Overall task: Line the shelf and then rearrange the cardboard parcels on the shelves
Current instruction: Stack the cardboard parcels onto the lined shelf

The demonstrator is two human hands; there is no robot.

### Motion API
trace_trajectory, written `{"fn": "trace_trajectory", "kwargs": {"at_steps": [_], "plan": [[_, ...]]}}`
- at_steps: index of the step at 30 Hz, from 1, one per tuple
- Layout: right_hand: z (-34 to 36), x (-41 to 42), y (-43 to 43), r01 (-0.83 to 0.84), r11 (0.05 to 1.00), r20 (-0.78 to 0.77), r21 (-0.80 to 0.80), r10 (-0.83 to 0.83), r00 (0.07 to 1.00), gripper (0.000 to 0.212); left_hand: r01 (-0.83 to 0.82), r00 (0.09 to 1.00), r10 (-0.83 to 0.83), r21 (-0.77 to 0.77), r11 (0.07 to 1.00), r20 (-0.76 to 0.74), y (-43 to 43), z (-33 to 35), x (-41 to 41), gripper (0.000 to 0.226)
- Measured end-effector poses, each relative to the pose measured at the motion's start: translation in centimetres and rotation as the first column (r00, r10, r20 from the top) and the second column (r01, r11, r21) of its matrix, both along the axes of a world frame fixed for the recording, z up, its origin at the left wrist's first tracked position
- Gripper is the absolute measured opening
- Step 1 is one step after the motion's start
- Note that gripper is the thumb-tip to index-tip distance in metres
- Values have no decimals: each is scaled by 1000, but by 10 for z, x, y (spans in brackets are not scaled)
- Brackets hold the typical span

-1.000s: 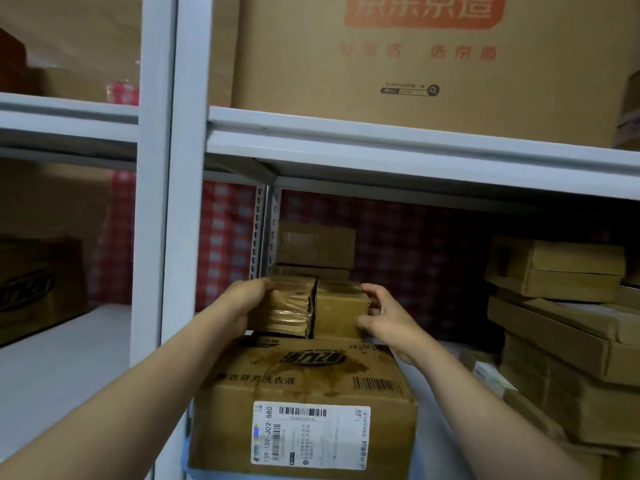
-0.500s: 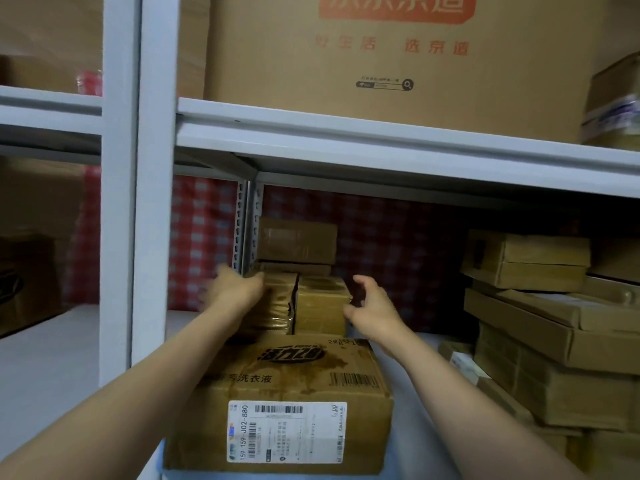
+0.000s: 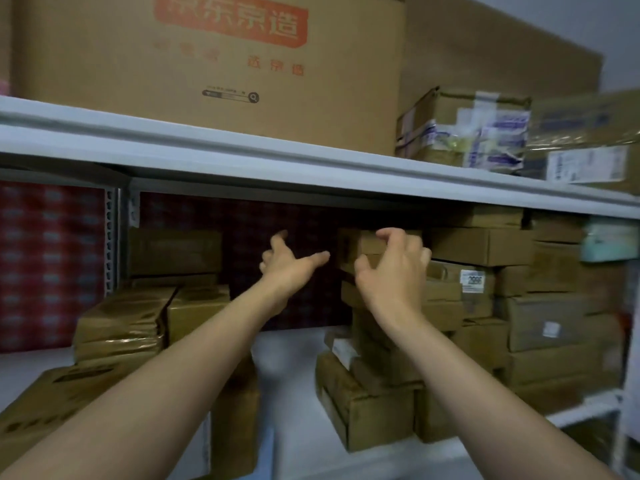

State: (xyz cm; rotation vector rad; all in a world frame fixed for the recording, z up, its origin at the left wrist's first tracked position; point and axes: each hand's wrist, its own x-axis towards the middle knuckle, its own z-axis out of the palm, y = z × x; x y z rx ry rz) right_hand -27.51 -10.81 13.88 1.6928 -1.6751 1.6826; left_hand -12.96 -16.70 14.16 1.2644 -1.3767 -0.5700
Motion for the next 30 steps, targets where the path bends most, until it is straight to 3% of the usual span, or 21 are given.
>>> {"fn": "trace_trajectory", "kwargs": {"at_steps": [2, 4, 8, 17, 20, 24, 27, 30], "plan": [[-3, -24, 5, 204, 979, -2, 20, -204, 979, 53, 90, 995, -88, 42, 995, -40, -10, 0, -19, 111], [-10, -43, 6, 307, 944, -32, 117, -306, 952, 66, 145, 987, -141, 60, 988, -78, -21, 1, -33, 120], [-22, -64, 5, 305, 842, -119, 445, -282, 952, 81, 237, 957, -228, 32, 971, -180, -49, 5, -53, 137], [-26, -77, -1, 111, 842, 12, 528, -138, 990, 81, 427, 899, -431, -61, 902, -79, -81, 20, -74, 89], [-26, -78, -1, 82, 842, 45, 533, -124, 991, 78, 356, 929, -363, -99, 929, -64, -76, 16, -79, 72], [-24, -78, 0, 71, 834, 63, 546, -125, 990, 74, 174, 982, -188, -311, 934, -15, -58, 7, -73, 71], [-21, -78, 1, 61, 829, 69, 556, -120, 990, 74, 187, 982, -157, -390, 902, 108, -43, 0, -56, 70], [-19, -76, 1, 61, 825, 66, 562, -119, 991, 75, 190, 975, -132, -367, 910, 178, -32, -2, -31, 70]]}}
